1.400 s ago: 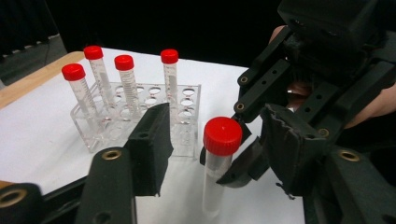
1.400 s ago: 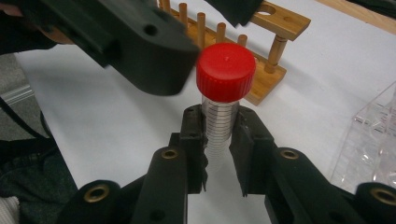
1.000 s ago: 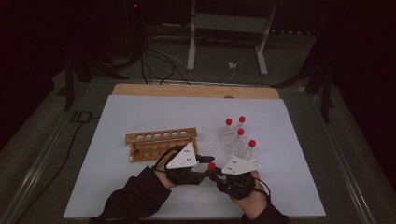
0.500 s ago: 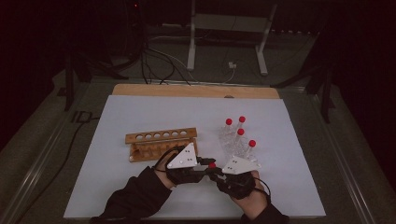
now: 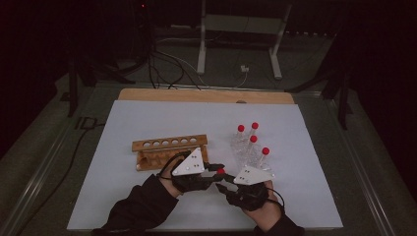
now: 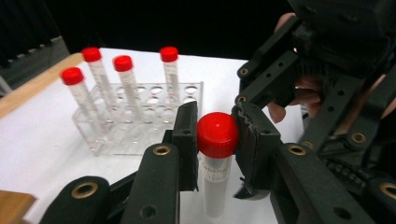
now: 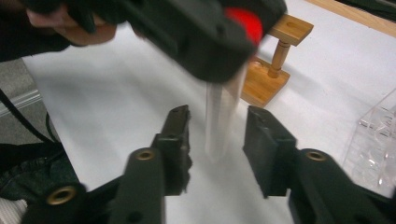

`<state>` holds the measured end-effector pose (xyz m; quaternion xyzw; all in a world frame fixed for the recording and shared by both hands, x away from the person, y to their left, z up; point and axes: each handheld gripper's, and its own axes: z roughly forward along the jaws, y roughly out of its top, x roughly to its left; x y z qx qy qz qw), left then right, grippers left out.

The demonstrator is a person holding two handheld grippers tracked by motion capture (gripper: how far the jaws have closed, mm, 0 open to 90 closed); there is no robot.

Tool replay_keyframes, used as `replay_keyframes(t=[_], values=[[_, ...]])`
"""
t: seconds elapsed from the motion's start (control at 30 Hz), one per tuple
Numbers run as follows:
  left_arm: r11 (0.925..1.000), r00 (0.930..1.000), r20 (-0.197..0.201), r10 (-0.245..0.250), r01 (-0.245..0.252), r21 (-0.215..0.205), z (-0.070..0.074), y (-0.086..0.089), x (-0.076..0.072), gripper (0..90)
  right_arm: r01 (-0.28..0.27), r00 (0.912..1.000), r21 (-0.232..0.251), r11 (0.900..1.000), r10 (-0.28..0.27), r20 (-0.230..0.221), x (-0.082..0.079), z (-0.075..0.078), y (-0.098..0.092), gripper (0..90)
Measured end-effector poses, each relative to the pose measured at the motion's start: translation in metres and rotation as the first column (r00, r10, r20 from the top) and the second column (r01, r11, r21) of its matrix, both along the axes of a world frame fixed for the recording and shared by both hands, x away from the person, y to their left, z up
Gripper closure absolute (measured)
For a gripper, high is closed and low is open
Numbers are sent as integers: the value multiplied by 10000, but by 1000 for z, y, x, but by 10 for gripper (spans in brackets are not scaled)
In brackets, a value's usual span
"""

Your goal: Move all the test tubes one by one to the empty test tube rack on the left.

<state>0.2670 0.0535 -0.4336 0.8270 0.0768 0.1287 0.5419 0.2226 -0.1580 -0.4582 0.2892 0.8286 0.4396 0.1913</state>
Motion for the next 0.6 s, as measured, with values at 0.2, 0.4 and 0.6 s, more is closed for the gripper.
replay_keyframes(t=[0.2,0.4,0.6], values=[[9994,9995,103,291,-289,-201,9,11,4,719,218,9997,394,9990,-223,128,1,5,-8,442],[9982,9984,178,538,-533,-288,17,19,8,719,261,9994,720,9971,-277,212,1,8,-15,294],[9965,9968,217,775,-768,-330,25,25,15,719,353,9992,749,9966,-365,143,2,10,-19,95]])
